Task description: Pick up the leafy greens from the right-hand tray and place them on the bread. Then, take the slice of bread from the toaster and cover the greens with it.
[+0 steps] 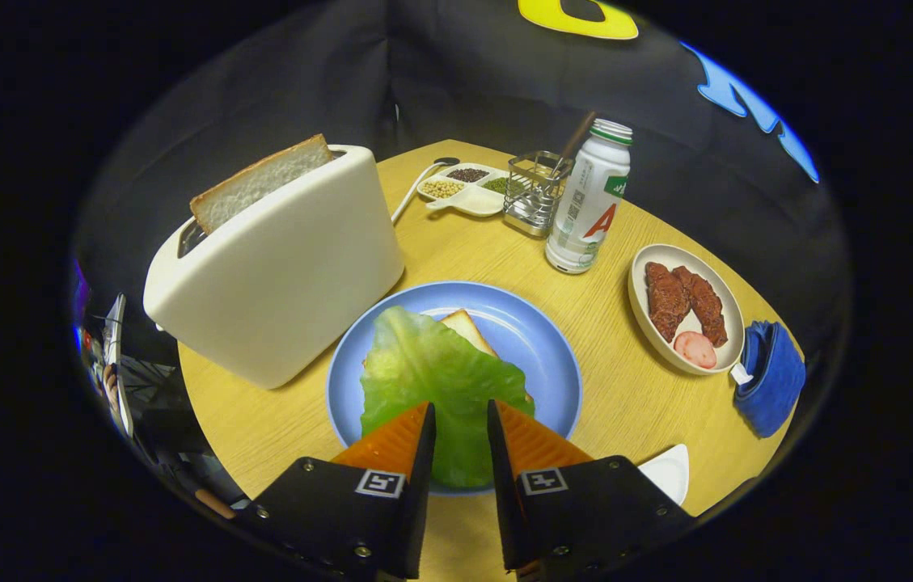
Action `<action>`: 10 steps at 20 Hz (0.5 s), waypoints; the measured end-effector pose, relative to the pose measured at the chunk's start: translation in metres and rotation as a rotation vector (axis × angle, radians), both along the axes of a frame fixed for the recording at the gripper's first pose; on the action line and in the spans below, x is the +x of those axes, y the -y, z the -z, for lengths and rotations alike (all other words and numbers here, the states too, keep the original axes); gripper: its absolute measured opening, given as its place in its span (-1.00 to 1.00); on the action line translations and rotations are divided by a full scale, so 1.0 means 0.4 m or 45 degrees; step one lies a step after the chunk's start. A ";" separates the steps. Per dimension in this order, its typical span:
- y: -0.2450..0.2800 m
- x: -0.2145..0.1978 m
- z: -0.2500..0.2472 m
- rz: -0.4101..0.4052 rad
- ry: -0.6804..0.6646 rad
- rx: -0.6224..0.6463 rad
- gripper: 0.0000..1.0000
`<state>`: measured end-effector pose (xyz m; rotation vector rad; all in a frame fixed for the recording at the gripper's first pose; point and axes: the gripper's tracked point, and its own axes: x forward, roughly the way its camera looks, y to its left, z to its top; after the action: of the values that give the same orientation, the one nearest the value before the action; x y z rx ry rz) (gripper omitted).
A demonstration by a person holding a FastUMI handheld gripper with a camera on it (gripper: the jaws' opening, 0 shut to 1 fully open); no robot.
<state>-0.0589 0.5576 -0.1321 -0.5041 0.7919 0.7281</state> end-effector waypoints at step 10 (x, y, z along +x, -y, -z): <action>-0.080 -0.136 -0.091 0.039 0.330 0.391 -0.21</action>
<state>-0.1131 0.5895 -0.0959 -0.2996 0.4350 0.7235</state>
